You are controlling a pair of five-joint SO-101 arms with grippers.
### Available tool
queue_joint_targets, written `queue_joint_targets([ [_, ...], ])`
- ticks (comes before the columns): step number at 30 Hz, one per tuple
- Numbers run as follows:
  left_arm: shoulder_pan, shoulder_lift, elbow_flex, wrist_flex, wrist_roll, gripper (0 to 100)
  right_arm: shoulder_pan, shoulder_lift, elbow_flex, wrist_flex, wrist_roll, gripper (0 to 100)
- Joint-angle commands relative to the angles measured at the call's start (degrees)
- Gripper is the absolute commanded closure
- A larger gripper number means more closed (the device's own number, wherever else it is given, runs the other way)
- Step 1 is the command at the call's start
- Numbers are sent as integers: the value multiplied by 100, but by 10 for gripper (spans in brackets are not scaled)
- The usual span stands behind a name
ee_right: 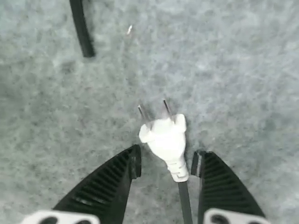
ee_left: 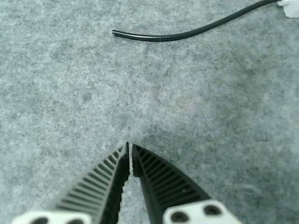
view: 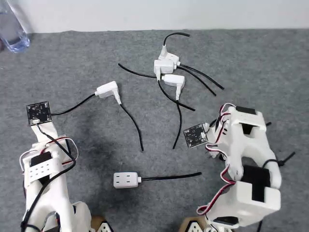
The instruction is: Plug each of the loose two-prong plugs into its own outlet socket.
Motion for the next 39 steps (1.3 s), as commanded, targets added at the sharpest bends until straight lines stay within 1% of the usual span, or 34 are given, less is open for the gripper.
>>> queue_joint_targets([
  [1,35,-141,-13,-53,-44,987,-127,-154,-44,-338,79,778],
  [6,35,-141,-13,-53,-44,987,-136,-286,-114,-321,79,779],
  [8,35,-141,-13,-53,-44,987,-136,-374,-149,-163,79,779],
  [14,35,-141,-13,-53,-44,987,-567,-646,-132,312,79,779],
  [17,35,-141,-13,-53,-44,987,-699,-646,-132,347,105,779],
  [21,35,-141,-13,-53,-44,987,-673,-629,-105,409,721,779],
  [26,35,-141,-13,-53,-44,987,-673,-576,18,444,1169,779],
  [29,35,-141,-22,-53,-44,987,-681,-391,53,444,1301,779],
  [39,35,-141,-22,-62,-44,987,-602,-75,-26,382,1301,779],
])
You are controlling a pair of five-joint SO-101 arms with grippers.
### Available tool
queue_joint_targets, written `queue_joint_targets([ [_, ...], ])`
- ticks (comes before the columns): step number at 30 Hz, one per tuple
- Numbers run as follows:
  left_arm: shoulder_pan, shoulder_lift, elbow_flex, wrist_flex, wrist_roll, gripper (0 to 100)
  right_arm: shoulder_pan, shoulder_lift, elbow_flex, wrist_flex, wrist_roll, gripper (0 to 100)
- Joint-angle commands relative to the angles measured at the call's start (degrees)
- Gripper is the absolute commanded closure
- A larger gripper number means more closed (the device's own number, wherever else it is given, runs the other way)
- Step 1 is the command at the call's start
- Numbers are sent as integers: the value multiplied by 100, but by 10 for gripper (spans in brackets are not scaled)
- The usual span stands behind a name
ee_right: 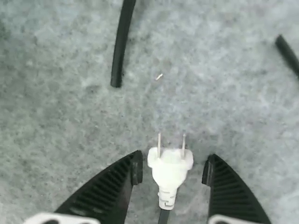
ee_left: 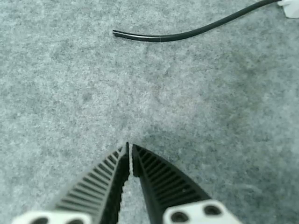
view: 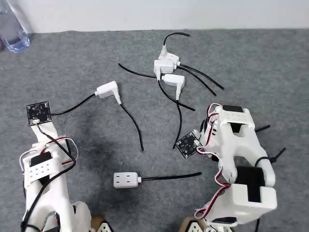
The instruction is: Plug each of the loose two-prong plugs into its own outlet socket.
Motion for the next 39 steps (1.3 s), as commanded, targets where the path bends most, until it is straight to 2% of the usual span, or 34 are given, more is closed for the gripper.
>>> queue_joint_targets([
  [1,35,-141,-22,-62,-44,987,75,13,-167,-4,220,779],
  [20,35,-141,-22,-62,-44,987,215,593,-712,57,220,780],
  [22,35,-141,-22,-62,-44,987,215,602,-721,57,220,809],
  [28,35,-141,-22,-62,-44,987,198,611,-712,57,220,991],
  [39,35,-141,-22,-62,-44,987,215,611,-703,66,185,989],
])
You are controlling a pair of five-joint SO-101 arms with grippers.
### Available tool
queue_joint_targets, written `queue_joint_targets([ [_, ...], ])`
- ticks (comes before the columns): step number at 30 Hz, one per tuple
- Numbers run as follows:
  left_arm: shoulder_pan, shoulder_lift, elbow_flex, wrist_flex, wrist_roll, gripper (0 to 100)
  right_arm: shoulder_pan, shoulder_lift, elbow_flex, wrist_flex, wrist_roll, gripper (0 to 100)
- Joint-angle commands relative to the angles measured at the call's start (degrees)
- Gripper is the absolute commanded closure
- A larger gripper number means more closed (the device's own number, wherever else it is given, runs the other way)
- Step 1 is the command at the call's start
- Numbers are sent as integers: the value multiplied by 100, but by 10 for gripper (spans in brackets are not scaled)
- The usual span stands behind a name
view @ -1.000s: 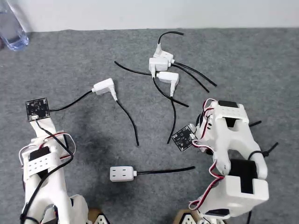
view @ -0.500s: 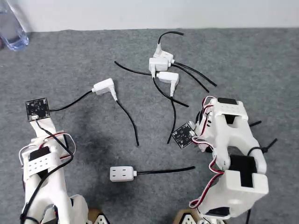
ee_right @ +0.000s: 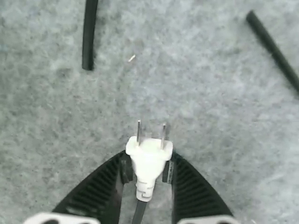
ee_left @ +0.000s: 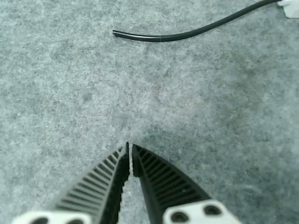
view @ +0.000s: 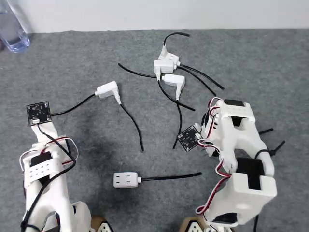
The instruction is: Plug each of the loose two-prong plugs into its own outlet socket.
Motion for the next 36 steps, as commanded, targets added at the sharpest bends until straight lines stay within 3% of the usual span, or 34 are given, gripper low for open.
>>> queue_joint_targets([
  [1,35,-141,-22,-62,-44,987,92,-31,18,66,149,990],
  [8,149,-141,-22,-62,-44,987,-189,-75,-26,180,-1064,990],
  [17,229,-141,-31,-62,-18,987,-936,-84,-712,391,-3842,990],
  [23,220,-149,-57,-79,9,964,-1279,-84,-1371,1464,-4396,990],
  [26,220,-149,-66,-360,466,919,-1358,-84,-1776,1859,-4747,990],
  [31,237,-149,-268,-1160,1890,848,-1868,-84,-2382,2519,-5433,990],
  [36,862,-149,-233,-1503,2822,849,-2527,-84,-3007,2879,-6312,990],
])
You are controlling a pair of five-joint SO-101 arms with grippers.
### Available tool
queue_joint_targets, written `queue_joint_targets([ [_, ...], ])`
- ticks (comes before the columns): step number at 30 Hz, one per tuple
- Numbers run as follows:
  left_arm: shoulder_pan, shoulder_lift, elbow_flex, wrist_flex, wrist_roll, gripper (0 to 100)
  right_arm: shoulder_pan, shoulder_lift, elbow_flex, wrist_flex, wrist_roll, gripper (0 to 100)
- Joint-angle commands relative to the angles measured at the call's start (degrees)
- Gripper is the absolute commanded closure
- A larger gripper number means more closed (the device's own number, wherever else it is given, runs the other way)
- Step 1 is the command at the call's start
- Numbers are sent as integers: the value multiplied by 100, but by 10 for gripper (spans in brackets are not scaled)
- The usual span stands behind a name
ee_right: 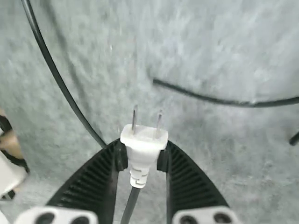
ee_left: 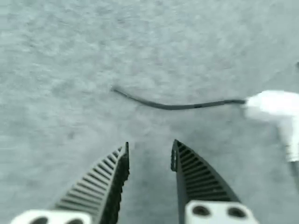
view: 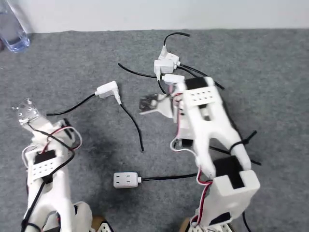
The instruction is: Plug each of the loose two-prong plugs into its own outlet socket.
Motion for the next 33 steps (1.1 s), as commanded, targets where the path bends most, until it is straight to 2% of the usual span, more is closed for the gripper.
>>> queue_joint_targets([
  [1,554,-149,-180,-220,598,849,-418,-119,-677,391,-589,990],
  [4,1160,-149,-163,-211,1116,848,-611,-119,-1046,637,-993,990],
  [11,2558,-114,-154,-229,3763,844,-611,-646,-1055,769,-1380,990],
  [13,2769,-105,-75,-229,4193,844,-620,-892,-958,743,-1521,990],
  [18,3086,-141,101,-237,4132,844,-760,-1402,-668,611,-1653,990],
  [26,3358,-141,101,-237,4132,844,-1640,-1499,-202,40,-1793,990],
  [33,3719,-141,92,-237,4141,844,-1692,-1332,-202,-180,-1829,990],
])
